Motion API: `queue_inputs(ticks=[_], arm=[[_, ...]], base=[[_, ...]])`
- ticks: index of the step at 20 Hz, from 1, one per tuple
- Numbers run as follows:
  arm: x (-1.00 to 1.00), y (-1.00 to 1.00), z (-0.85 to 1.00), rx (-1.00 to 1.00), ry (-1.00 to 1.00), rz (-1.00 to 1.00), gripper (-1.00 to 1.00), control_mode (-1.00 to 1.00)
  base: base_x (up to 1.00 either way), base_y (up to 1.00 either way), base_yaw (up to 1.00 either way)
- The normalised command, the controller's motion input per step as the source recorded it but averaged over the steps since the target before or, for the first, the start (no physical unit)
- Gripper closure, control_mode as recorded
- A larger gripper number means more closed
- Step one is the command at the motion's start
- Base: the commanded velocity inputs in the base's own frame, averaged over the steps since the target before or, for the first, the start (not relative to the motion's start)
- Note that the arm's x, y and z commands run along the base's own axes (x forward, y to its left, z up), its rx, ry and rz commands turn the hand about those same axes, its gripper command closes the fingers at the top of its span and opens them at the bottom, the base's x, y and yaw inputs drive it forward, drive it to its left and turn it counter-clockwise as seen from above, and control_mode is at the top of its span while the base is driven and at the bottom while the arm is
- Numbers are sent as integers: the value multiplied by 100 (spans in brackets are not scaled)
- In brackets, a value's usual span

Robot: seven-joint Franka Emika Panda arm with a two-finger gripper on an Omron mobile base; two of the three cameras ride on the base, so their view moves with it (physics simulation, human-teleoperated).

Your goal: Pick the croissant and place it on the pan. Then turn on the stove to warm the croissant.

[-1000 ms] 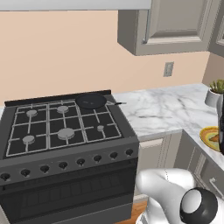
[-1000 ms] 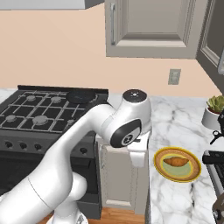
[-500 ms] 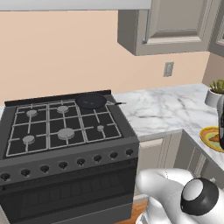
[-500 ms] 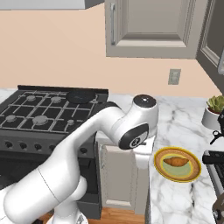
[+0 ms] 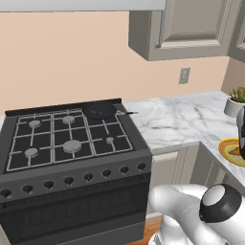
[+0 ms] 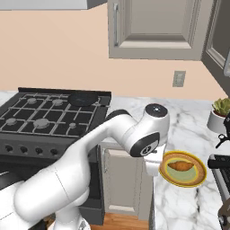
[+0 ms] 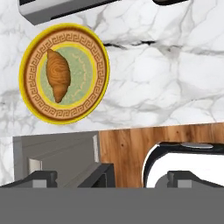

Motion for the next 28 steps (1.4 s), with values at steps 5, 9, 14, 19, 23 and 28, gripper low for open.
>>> queue_inputs(ticks=[5, 9, 14, 19, 23, 28], arm=[[27, -18, -20, 0, 3, 0, -100, -100], [29, -18, -25, 0, 0, 0, -100, -100], [23, -24, -25, 1, 0, 0, -100, -100], [19, -24, -24, 1, 0, 0, -100, -100], [25, -23, -19, 2, 0, 0, -100, -100], [28, -18, -22, 1, 0, 0, -100, -100]], base=[[0, 0, 0], [0, 0, 0], [0, 0, 0], [0, 0, 0], [0, 0, 0], [0, 0, 0]])
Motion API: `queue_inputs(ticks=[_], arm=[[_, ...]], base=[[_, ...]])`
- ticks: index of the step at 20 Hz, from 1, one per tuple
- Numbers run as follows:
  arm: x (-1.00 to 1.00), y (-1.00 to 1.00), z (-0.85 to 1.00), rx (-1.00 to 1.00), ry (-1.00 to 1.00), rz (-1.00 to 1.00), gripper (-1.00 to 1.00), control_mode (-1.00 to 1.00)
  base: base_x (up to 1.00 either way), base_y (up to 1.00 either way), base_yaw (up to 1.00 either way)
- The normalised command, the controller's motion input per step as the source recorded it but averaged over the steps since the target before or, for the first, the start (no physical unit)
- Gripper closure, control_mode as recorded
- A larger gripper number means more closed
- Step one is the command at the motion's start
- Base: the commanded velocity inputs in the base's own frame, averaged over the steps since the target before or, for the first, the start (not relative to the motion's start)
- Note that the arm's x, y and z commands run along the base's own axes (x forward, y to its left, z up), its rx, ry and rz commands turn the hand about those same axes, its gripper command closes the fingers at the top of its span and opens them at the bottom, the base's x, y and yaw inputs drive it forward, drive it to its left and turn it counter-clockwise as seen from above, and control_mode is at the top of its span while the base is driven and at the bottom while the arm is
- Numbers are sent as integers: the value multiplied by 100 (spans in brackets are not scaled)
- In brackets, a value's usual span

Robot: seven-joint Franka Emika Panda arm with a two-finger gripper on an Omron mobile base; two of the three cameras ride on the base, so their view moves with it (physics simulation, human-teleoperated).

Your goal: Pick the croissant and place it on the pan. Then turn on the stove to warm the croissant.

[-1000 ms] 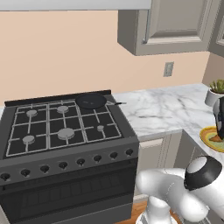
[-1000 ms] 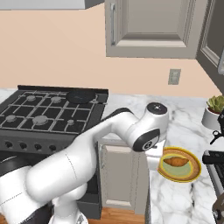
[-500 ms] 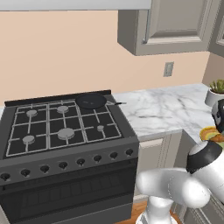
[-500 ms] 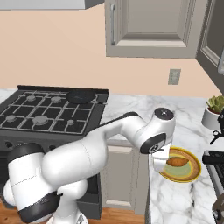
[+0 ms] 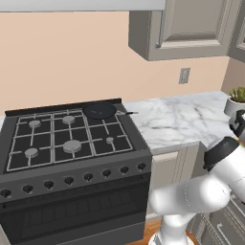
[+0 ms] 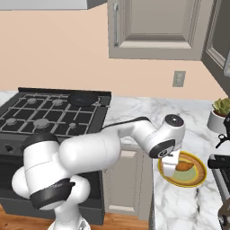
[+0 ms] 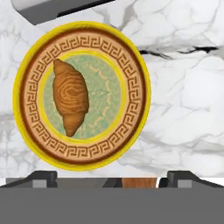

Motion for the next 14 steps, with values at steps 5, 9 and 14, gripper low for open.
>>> queue_inputs(ticks=[5, 9, 14], arm=[[29, -16, -24, 1, 0, 0, -100, -100], [29, -23, -22, 2, 0, 0, -100, -100], [31, -27, -19, 2, 0, 0, -100, -100]], base=[[0, 0, 0], [0, 0, 0], [0, 0, 0]])
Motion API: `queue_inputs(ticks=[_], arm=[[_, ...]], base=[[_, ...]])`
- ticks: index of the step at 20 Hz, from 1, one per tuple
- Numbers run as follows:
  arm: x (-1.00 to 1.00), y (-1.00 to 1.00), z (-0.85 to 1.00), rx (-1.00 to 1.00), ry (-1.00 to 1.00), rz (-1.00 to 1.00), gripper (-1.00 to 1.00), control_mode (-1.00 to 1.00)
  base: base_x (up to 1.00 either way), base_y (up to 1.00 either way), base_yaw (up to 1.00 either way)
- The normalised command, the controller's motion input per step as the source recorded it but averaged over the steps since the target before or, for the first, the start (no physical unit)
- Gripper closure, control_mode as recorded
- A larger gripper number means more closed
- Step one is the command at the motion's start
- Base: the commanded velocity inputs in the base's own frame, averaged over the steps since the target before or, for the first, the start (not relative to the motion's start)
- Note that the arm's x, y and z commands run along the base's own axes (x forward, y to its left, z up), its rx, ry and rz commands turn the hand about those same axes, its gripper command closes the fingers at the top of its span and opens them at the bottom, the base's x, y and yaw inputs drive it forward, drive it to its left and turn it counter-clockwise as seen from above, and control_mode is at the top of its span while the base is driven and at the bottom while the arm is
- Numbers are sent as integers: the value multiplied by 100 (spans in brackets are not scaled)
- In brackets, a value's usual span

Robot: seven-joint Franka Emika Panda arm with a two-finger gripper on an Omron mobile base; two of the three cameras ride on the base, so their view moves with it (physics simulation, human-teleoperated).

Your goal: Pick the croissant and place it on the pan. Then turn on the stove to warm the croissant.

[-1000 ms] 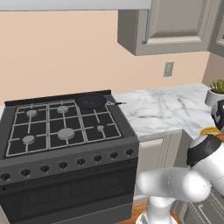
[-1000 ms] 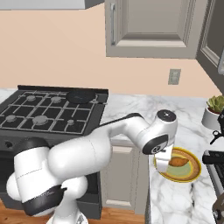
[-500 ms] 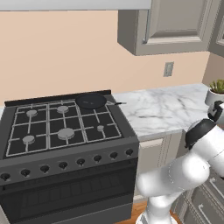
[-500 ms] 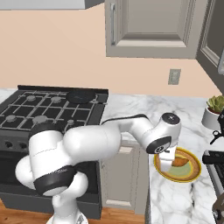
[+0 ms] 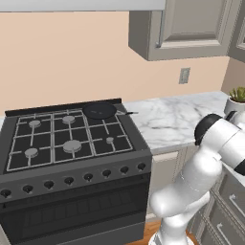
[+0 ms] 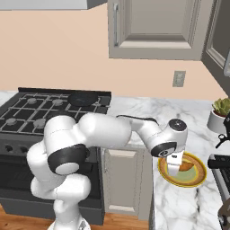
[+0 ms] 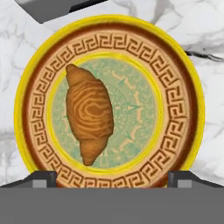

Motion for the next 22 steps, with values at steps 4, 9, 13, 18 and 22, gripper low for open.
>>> queue_inputs(ticks=[4, 9, 13, 18, 22], arm=[[31, -34, -15, 2, 0, 0, -100, -100], [28, -44, -14, 4, 1, 0, -100, -100], [21, -59, -16, 5, 1, 0, -100, -100], [25, -63, -18, 6, 1, 0, -100, -100], [35, -20, -25, 2, 5, 0, 100, -100]], base=[[0, 0, 0], [0, 0, 0], [0, 0, 0], [0, 0, 0], [0, 0, 0]])
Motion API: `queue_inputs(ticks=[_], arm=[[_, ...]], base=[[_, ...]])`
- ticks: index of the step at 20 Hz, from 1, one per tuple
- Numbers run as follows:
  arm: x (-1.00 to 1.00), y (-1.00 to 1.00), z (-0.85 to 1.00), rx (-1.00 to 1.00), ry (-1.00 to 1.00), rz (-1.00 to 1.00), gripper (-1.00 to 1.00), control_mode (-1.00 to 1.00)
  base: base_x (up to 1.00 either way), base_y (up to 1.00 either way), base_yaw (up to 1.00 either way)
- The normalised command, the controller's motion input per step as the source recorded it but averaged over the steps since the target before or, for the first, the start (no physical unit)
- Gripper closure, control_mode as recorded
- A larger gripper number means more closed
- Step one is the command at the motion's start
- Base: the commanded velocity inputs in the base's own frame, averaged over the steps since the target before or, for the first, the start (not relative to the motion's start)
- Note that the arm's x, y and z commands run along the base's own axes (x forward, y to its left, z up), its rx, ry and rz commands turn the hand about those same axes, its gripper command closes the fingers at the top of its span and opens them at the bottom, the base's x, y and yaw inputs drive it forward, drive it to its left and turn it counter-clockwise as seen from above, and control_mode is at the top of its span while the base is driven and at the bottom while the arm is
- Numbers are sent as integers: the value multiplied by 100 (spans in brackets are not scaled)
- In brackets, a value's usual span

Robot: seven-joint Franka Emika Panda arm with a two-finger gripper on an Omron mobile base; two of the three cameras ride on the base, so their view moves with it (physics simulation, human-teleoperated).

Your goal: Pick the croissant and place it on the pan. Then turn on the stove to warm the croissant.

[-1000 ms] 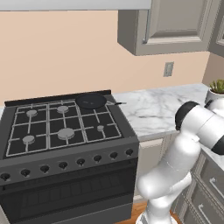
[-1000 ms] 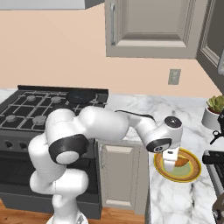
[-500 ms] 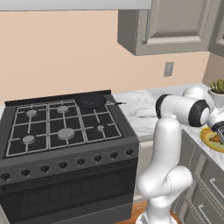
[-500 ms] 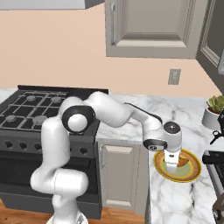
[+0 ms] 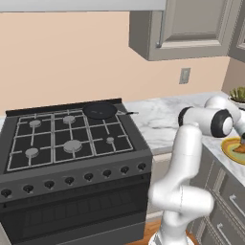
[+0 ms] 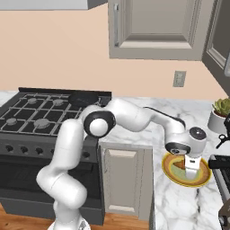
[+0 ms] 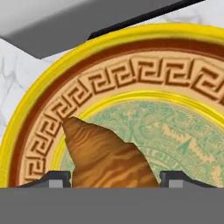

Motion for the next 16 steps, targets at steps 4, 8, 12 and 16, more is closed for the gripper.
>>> queue_inputs(ticks=[4, 8, 12, 16], arm=[[17, 0, -5, 0, 2, 0, 100, -100], [0, 2, 4, 0, 0, 0, 100, -100], [-15, 25, 52, -1, 0, 0, 100, -100], [-16, 51, 69, -7, 0, 0, 100, -100]], base=[[0, 0, 0], [0, 0, 0], [0, 0, 0], [0, 0, 0]])
